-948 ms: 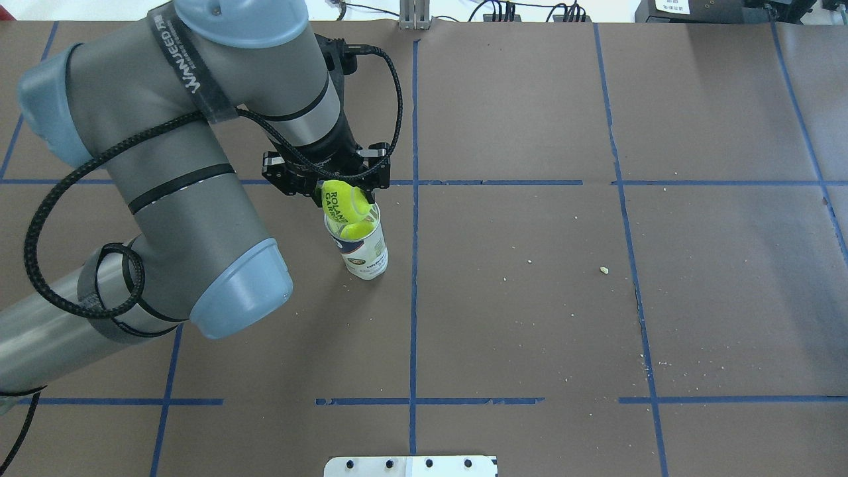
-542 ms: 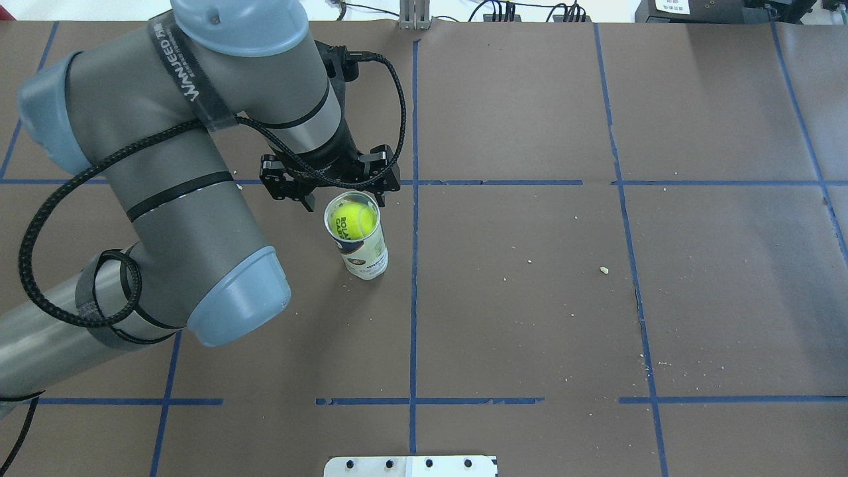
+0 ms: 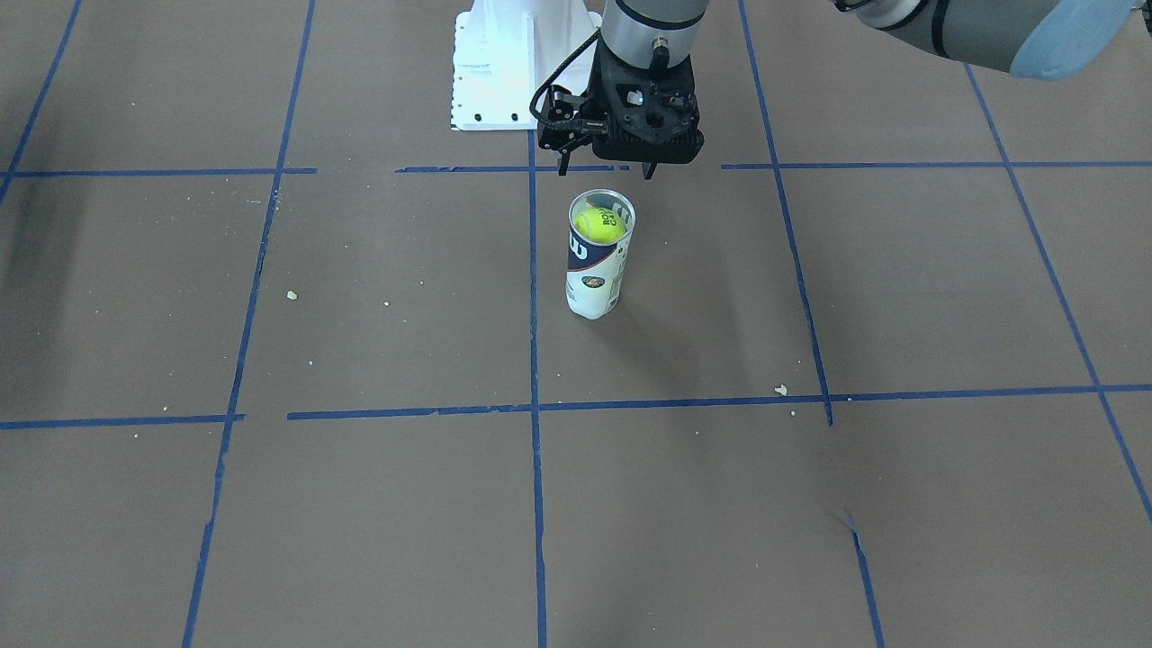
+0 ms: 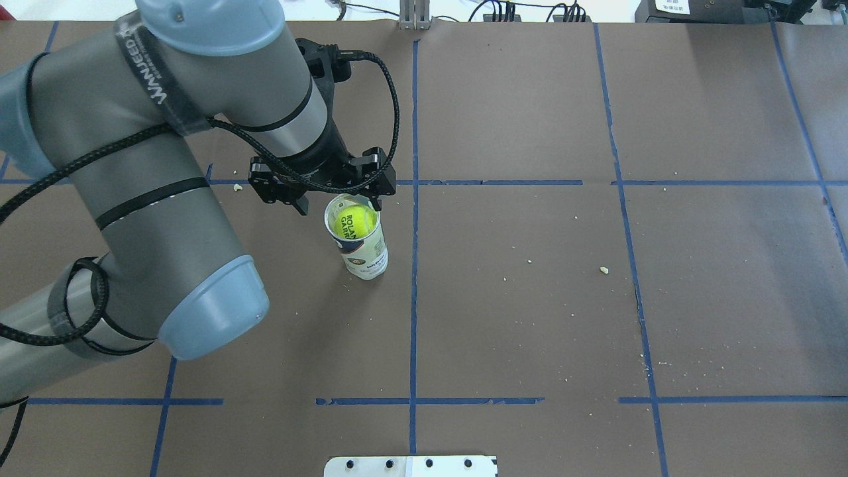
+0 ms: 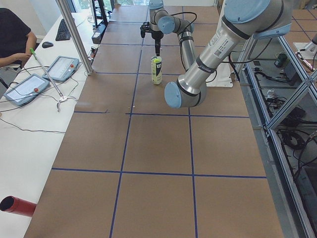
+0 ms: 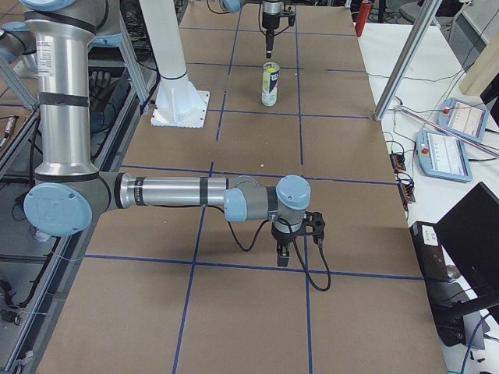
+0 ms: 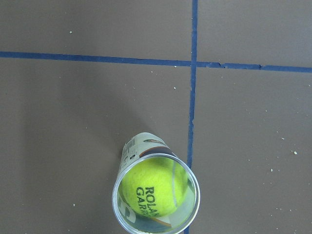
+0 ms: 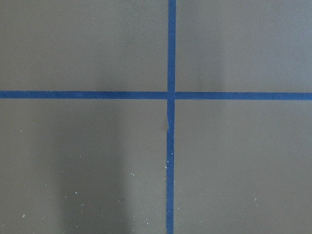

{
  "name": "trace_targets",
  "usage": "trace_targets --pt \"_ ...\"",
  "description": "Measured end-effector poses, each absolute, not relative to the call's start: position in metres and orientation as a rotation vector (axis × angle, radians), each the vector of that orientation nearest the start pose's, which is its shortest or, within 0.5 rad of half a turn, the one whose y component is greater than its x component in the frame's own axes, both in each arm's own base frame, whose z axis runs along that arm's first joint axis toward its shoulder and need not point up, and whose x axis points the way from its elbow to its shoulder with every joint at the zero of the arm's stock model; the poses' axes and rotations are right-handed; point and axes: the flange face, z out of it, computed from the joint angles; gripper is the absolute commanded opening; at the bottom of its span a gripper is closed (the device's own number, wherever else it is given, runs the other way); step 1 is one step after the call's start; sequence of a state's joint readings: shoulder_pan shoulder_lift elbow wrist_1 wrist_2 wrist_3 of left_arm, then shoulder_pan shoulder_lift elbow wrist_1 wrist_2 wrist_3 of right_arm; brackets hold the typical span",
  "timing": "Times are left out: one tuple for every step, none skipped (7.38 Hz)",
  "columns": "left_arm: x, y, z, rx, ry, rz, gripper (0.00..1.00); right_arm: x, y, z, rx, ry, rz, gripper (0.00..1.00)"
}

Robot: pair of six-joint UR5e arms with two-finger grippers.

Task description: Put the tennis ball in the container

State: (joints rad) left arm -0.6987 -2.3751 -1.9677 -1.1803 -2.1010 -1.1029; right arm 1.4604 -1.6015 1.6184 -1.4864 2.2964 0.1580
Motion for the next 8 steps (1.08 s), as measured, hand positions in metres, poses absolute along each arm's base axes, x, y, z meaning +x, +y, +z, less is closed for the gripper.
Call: trace_targets --pt "0.371 -0.443 0.086 0.055 0.931 0.024 1.00 0.013 -0.490 0.645 -0.001 -0.731 0.009 1.00" --pt "0.347 -0.460 0.101 0.104 0.915 0.068 1.00 0.013 -0.490 0.645 -0.001 -0.731 0.009 1.00" --pt "0.323 -0.478 0.126 0.148 0.891 0.126 1.00 0.013 -0.490 0.645 -0.001 -0.731 0.009 1.00" --pt "0.299 -0.496 0.161 0.192 0.866 0.194 1.00 0.013 -0.490 0.645 -0.001 -0.731 0.009 1.00" --pt "0.268 -0.518 0.216 0.231 0.844 0.269 1.00 0.013 -0.490 0.645 -0.001 -0.731 0.009 1.00" --pt "0.228 -0.534 0.277 0.253 0.829 0.320 1.00 0.013 -0.490 0.645 -0.001 -0.731 0.009 1.00" --pt "0.178 -0.542 0.339 0.264 0.802 0.341 1.00 0.013 -0.490 0.645 -0.001 -0.731 0.008 1.00" --pt "0.118 -0.546 0.399 0.266 0.759 0.345 1.00 0.013 -0.490 0.645 -0.001 -0.731 0.008 1.00"
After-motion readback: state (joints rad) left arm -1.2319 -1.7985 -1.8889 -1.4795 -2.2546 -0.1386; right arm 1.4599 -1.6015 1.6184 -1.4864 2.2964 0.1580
